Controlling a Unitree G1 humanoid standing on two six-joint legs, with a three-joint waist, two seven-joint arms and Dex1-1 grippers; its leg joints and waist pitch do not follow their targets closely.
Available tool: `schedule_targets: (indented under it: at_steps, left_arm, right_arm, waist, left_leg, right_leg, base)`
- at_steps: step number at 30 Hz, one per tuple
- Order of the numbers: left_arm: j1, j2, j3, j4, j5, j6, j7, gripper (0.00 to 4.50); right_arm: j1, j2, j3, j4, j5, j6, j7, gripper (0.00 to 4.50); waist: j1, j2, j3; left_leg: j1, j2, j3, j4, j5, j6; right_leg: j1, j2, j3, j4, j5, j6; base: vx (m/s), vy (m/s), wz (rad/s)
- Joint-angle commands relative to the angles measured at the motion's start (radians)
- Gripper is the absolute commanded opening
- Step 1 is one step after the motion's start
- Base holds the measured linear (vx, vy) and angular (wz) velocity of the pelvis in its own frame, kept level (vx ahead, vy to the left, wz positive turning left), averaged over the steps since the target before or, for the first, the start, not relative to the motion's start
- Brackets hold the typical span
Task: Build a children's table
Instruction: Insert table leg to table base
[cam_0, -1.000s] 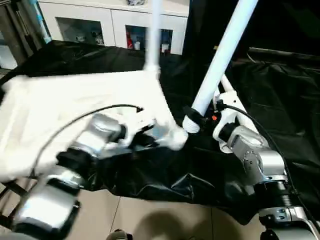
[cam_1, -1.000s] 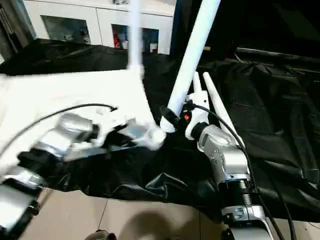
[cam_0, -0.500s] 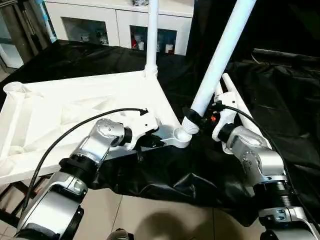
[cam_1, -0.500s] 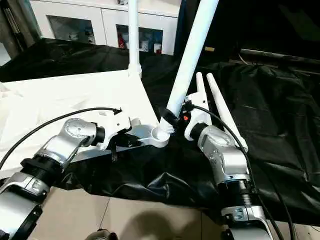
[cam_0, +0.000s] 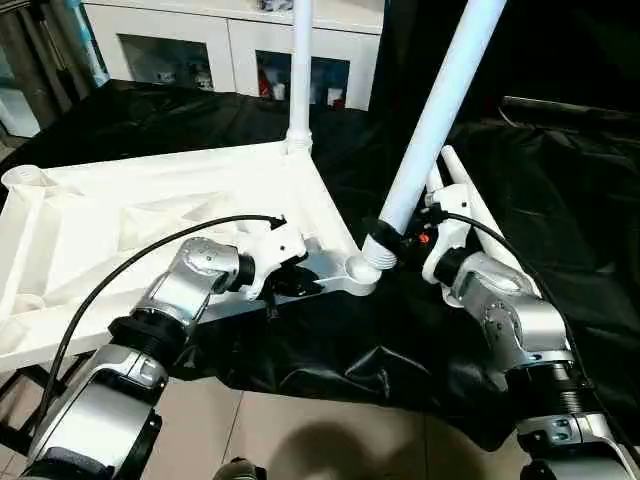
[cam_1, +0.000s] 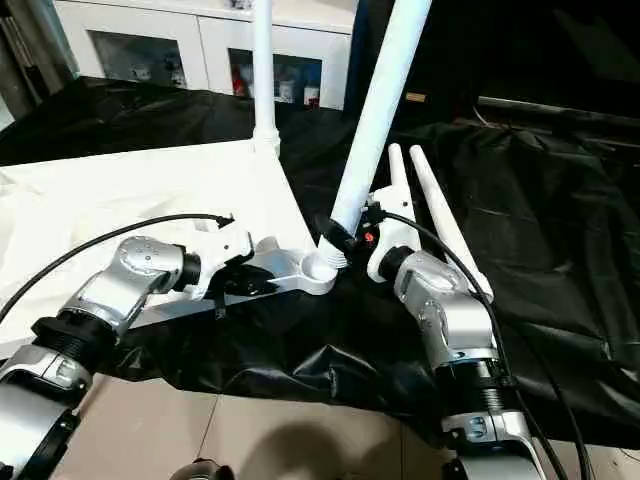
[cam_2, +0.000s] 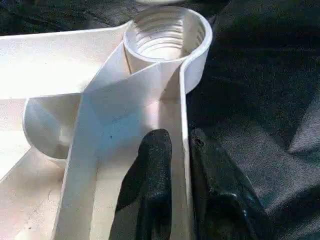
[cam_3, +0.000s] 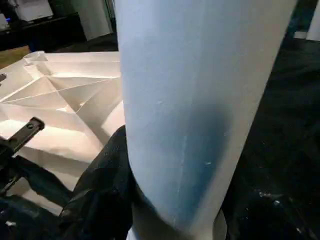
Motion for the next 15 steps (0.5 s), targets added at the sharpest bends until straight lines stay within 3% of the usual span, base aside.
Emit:
schedule_targets:
  at_steps: [1,8,15]
  left_arm:
    - [-0.003,0.008,0.003,0.024,0.009,0.000,-0.005,0.57]
    - [0.005,0.004,0.000,0.030,0.013,0.002,-0.014,0.04]
    - [0.007,0.005,0.001,0.030,0.016,-0.010,-0.017,0.00]
  right_arm:
    - [-0.008,-0.007,0.010,-0.003,-0.008,0.003,0.013,1.90]
    - [-0.029,0.002,0.033,0.037,-0.022,-0.004,0.026,1.90]
    - [-0.069,0.007,0.054,0.133,-0.044,-0.028,0.051,1.90]
  waist:
    - [-0.002,0.007,-0.076]
    - [-0.004,0.004,-0.075]
    - [-0.004,-0.002,-0.074]
  left_leg:
    - [0.036,0.039,-0.024,-0.073,-0.293,-0.039]
    - [0.037,0.039,-0.026,-0.075,-0.309,-0.043]
    - [0.036,0.040,-0.024,-0.074,-0.287,-0.035]
  right_leg:
    - [0.033,-0.081,0.042,-0.087,-0.280,-0.189]
    - [0.031,-0.083,0.042,-0.090,-0.316,-0.183]
    - [0.030,-0.084,0.042,-0.088,-0.310,-0.187]
  base:
    - [0.000,0.000,0.00]
    - [0.000,0.000,0.00]
    - [0.000,0.000,0.00]
